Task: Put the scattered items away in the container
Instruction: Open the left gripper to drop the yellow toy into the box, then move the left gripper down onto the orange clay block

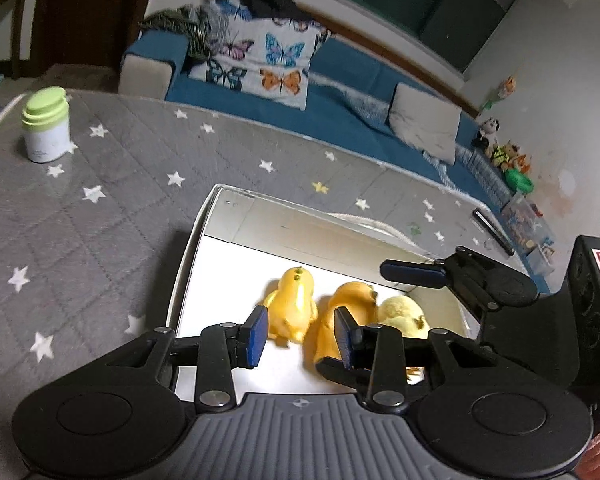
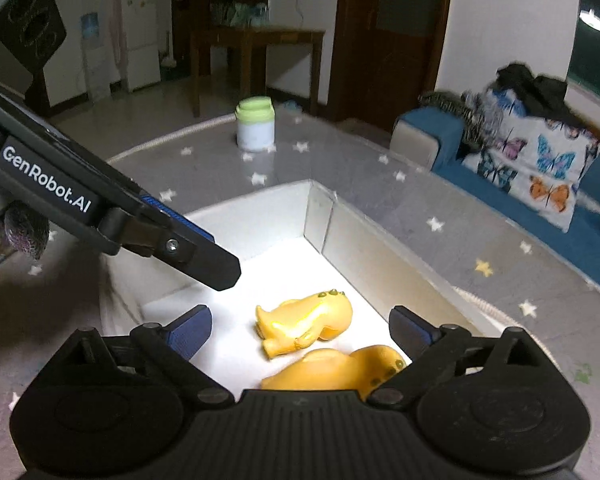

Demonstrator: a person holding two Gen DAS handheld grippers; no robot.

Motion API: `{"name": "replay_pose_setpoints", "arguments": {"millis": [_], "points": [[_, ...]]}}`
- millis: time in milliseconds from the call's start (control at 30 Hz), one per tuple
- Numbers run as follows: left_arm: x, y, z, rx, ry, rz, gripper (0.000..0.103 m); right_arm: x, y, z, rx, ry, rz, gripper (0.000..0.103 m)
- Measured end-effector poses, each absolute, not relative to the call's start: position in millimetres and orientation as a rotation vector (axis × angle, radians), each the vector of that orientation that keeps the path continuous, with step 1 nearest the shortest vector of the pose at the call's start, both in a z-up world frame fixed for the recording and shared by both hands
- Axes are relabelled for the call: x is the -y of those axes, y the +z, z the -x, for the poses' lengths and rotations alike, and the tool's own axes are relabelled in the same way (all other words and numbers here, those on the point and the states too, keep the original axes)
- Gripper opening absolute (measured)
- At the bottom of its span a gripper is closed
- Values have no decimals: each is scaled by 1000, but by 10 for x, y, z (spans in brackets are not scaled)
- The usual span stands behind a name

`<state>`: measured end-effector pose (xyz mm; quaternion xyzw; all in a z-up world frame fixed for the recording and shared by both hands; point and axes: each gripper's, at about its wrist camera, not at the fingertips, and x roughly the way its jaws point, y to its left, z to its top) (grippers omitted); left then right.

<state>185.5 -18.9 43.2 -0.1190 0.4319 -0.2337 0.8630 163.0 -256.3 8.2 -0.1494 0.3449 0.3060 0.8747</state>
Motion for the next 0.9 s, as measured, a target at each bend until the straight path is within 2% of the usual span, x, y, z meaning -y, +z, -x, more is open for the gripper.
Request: {"name": "replay_pose_setpoints", "arguments": {"millis": [167, 500, 900], "points": [[105, 498, -1521, -853, -469, 251, 38, 2580, 245, -1278, -629, 638, 299, 103], [-263, 409, -893, -789, -381, 285, 38, 2507, 207, -560, -505, 634, 283, 103], [-337, 88, -670, -826, -299, 291, 38, 2332, -61, -42, -496, 693, 227, 103]]}}
